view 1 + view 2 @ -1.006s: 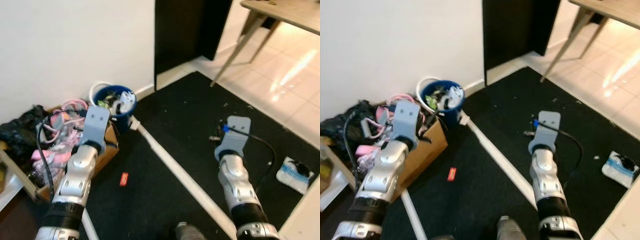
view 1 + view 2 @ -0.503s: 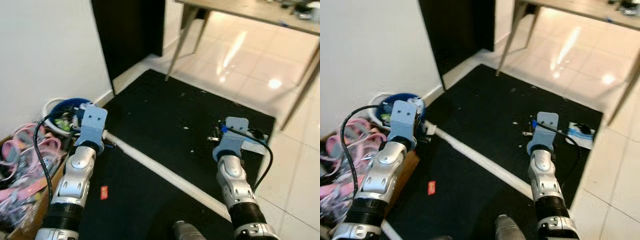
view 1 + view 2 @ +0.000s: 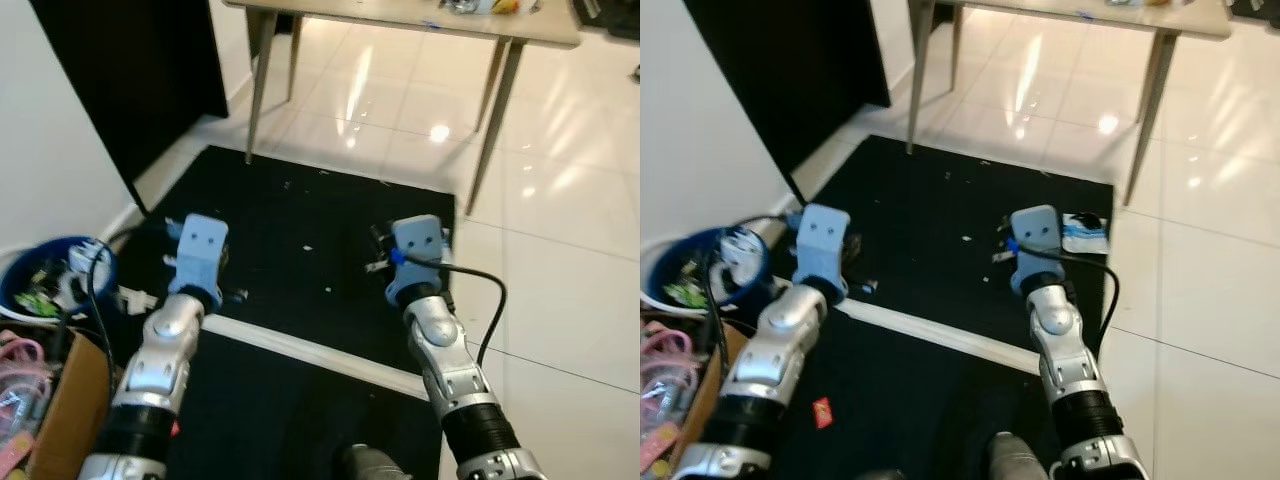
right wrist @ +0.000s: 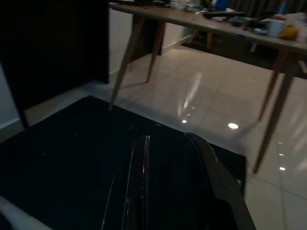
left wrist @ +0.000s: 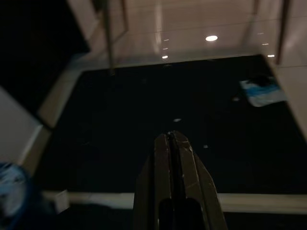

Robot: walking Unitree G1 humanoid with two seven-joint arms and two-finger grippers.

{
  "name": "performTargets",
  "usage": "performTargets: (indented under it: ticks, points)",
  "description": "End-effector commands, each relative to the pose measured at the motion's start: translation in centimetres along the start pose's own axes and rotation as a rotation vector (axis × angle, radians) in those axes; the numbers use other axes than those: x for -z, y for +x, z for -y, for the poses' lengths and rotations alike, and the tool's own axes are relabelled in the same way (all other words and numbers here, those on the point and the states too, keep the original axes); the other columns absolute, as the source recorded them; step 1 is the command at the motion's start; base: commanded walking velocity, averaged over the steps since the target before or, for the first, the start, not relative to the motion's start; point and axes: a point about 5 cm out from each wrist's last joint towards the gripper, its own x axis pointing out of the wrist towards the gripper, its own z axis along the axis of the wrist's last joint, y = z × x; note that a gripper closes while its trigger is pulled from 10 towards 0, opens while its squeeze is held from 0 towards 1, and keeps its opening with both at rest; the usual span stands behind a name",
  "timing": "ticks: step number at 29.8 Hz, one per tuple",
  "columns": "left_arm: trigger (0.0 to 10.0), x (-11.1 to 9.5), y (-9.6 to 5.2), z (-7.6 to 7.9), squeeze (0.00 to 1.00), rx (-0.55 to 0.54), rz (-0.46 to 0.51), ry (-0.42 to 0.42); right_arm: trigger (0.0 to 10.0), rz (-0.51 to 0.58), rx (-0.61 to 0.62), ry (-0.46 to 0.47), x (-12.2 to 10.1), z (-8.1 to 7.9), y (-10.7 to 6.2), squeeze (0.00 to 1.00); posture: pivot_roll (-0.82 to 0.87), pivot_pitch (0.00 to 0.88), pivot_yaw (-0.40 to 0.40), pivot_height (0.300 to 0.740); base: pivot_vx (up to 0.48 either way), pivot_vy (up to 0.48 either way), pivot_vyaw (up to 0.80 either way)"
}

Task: Picking trash to rubbish bin

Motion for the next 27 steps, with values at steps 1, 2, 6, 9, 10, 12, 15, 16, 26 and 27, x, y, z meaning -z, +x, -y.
performTargets:
  ticks: [1, 2, 6, 9, 10, 12, 15, 16, 26, 27]
  points:
    - [10.0, 0.26, -0.24, 0.01, 0.00, 0.004, -0.003, -0.025, 10.0, -0.008, -0.008, 0.006, 0.27, -0.27, -0.23, 0.00, 0.03, 0.068, 0.033, 0.740, 0.000, 0.000, -0.80]
    - [10.0, 0.17, -0.27, -0.03, 0.00, 0.001, 0.004, -0.035, 10.0, -0.010, 0.002, 0.016, 0.27, -0.12, -0.29, 0.00, 0.03, 0.060, 0.031, 0.740, 0.000, 0.000, -0.80]
    - [10.0, 0.09, -0.32, -0.10, 0.00, -0.007, 0.005, -0.022, 10.0, -0.014, 0.028, 0.029, 0.31, 0.28, -0.41, 0.00, 0.03, 0.055, 0.029, 0.740, 0.000, 0.000, -0.35]
    - [10.0, 0.00, -0.33, -0.03, 0.00, -0.012, 0.015, -0.019, 10.0, -0.014, 0.029, 0.029, 0.41, 0.43, -0.47, 0.00, 0.03, 0.047, 0.029, 0.740, 0.000, 0.000, 0.00]
    - [10.0, 0.00, -0.33, -0.03, 0.00, -0.012, 0.015, -0.019, 10.0, -0.014, 0.029, 0.029, 0.41, 0.43, -0.47, 0.00, 0.03, 0.047, 0.029, 0.740, 0.000, 0.000, 0.00]
    - [10.0, -0.25, -0.28, 0.15, 0.00, -0.012, 0.029, -0.026, 10.0, -0.015, 0.026, 0.020, 0.48, 0.46, -0.39, 0.00, 0.03, 0.043, 0.028, 0.740, 0.000, 0.000, 0.00]
    - [10.0, -0.33, -0.28, 0.20, 0.00, -0.011, 0.031, -0.025, 10.0, -0.019, 0.028, 0.017, 0.54, 0.47, -0.34, 0.00, 0.03, 0.044, 0.027, 0.740, 0.000, 0.000, 0.00]
    - [10.0, -0.35, -0.30, 0.20, 0.00, -0.011, 0.033, -0.026, 10.0, -0.020, 0.030, 0.019, 0.56, 0.47, -0.35, 0.00, 0.03, 0.044, 0.026, 0.740, 0.000, 0.000, 0.00]
    - [10.0, -0.45, -0.40, -0.04, 0.00, -0.016, 0.040, -0.024, 10.0, -0.032, 0.034, 0.025, 0.79, 0.34, -0.46, 0.00, 0.04, 0.048, 0.026, 0.740, 0.216, 0.000, 0.00]
    - [10.0, -0.45, -0.40, -0.05, 0.00, -0.016, 0.041, -0.024, 10.0, -0.033, 0.035, 0.025, 0.80, 0.35, -0.47, 0.00, 0.04, 0.048, 0.026, 0.740, 0.285, 0.000, 0.00]
